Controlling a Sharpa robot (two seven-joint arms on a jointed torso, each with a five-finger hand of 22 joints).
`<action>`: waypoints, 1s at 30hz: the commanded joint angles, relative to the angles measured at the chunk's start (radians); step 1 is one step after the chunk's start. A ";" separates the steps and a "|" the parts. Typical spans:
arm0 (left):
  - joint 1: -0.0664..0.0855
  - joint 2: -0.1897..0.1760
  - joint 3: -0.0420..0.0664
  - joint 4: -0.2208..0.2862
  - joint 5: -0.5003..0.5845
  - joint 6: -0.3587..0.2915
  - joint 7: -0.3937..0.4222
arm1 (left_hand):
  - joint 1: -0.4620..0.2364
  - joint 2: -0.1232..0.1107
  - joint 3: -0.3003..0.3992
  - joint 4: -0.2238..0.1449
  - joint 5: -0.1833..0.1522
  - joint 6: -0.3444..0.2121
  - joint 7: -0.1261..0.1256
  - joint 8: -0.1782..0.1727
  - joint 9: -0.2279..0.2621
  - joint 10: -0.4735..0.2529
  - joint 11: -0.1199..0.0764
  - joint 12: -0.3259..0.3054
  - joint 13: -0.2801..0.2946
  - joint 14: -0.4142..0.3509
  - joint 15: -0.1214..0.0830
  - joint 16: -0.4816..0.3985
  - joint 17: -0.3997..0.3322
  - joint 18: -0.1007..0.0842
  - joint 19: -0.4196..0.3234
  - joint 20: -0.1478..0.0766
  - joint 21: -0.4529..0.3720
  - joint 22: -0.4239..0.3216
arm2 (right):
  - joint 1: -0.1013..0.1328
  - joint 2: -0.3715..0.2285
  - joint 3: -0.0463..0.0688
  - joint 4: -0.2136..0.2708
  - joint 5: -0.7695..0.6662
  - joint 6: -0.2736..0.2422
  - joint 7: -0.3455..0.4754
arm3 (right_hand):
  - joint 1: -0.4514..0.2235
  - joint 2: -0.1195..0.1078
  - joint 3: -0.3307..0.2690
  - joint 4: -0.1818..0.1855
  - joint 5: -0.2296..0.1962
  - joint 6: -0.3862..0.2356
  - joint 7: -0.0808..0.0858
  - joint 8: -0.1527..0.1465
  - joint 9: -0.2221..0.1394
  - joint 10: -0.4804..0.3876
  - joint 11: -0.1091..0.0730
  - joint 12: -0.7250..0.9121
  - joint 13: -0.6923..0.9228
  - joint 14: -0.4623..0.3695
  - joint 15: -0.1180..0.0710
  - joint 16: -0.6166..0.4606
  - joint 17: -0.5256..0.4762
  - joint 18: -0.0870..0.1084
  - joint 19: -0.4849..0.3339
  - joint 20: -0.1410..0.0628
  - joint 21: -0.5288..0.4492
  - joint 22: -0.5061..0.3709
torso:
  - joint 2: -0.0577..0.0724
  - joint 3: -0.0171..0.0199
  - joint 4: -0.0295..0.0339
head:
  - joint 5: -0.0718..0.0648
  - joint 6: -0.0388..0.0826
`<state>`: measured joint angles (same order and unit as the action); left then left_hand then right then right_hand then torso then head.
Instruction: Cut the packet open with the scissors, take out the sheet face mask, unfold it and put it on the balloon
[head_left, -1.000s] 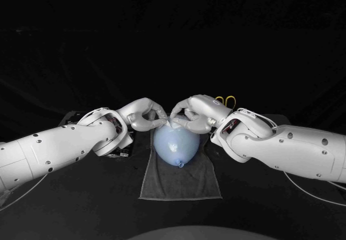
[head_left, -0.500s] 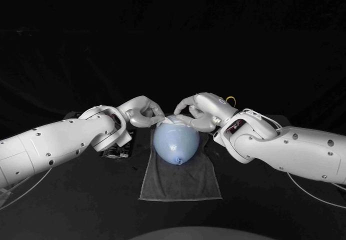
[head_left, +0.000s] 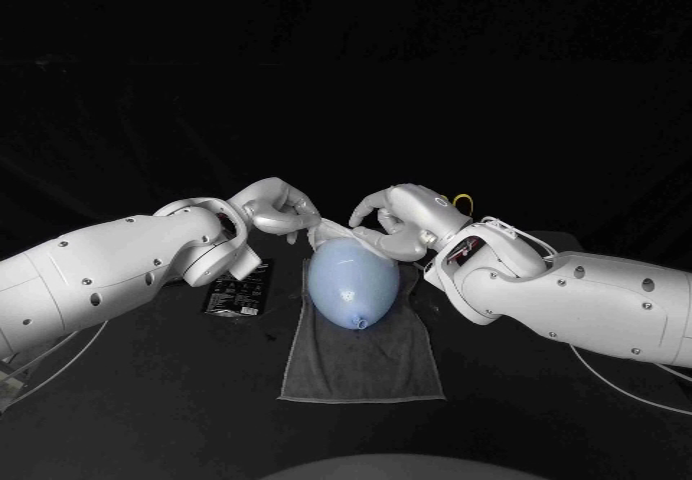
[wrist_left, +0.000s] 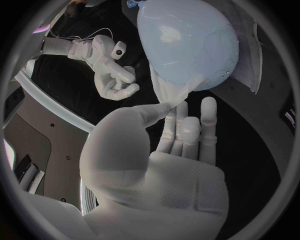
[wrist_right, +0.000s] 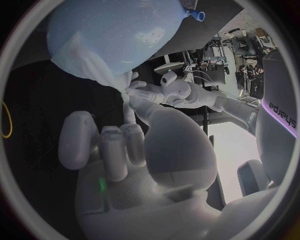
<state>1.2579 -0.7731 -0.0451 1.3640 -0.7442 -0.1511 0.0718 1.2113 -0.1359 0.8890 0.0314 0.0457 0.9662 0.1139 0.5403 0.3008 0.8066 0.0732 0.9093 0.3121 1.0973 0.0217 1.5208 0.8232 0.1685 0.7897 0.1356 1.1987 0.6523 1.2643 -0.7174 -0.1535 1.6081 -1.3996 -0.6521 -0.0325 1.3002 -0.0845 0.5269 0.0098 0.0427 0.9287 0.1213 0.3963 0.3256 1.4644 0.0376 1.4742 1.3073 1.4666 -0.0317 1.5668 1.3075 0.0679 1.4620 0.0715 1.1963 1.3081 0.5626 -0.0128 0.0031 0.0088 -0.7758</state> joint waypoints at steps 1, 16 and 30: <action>0.004 0.004 0.001 -0.006 0.074 0.087 -0.065 | -0.020 -0.003 0.021 -0.025 0.004 0.013 -0.013 0.003 0.127 0.012 -0.007 0.013 -0.001 0.006 -0.004 0.008 -0.003 0.016 -0.003 -0.007 0.009 0.004 | 0.000 0.010 0.000 -0.009 -0.021 0.008 -0.042 | -0.002 -0.010 -0.006 0.000 0.006 0.008 0.003 0.000 0.000 0.026 0.006 0.000 0.168 0.104 0.007 0.004 0.263 0.001 -0.001 0.004 -0.006 0.170 | 0.000 0.0005 -0.0004 | 0.001 0.001; 0.010 0.018 0.001 -0.024 0.197 0.189 -0.112 | -0.071 0.010 0.049 -0.049 0.003 0.016 -0.014 -0.003 0.140 0.023 -0.012 0.038 0.001 0.000 -0.009 0.012 -0.015 0.015 -0.016 -0.008 0.016 0.009 | 0.000 0.085 0.001 -0.064 -0.061 -0.007 -0.048 | 0.010 -0.016 -0.001 -0.012 0.006 0.018 -0.002 0.001 0.000 0.029 0.002 0.003 0.172 0.104 0.004 0.004 0.263 0.001 -0.001 0.003 -0.003 0.171 | 0.001 0.0015 0.0016 | 0.001 0.005; 0.012 0.020 0.001 -0.032 0.334 0.227 -0.125 | -0.115 0.060 0.042 -0.034 0.002 0.008 -0.015 0.000 0.165 0.006 -0.007 0.058 0.007 -0.029 -0.003 0.014 -0.046 0.014 -0.029 -0.003 0.006 0.003 | -0.006 0.133 -0.003 -0.099 -0.108 0.001 -0.037 | 0.030 -0.023 0.007 -0.037 0.006 0.031 -0.003 0.000 -0.002 0.035 0.000 0.010 0.179 0.104 0.002 0.004 0.263 0.000 0.001 0.002 0.002 0.172 | 0.001 -0.0002 0.0006 | 0.004 0.003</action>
<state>1.2674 -0.7545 -0.0455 1.3319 -0.4788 0.0358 -0.0457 1.0885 -0.0902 0.9327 -0.0066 0.0407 0.9731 0.1036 0.5363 0.3326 0.8203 0.0666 0.9625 0.3176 1.0745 0.0177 1.5296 0.7783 0.1724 0.7646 0.1321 1.2103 0.6562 1.2592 -0.5866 -0.1565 1.5110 -1.4694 -0.6512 -0.0755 1.3221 -0.1063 0.5343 -0.0223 0.0427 0.9525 0.1194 0.3963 0.3240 1.4628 0.0359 1.4785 1.3078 1.4663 -0.0318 1.5670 1.3081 0.0679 1.4617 0.0718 1.1963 1.3081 0.5635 -0.0128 0.0034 0.0128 -0.7737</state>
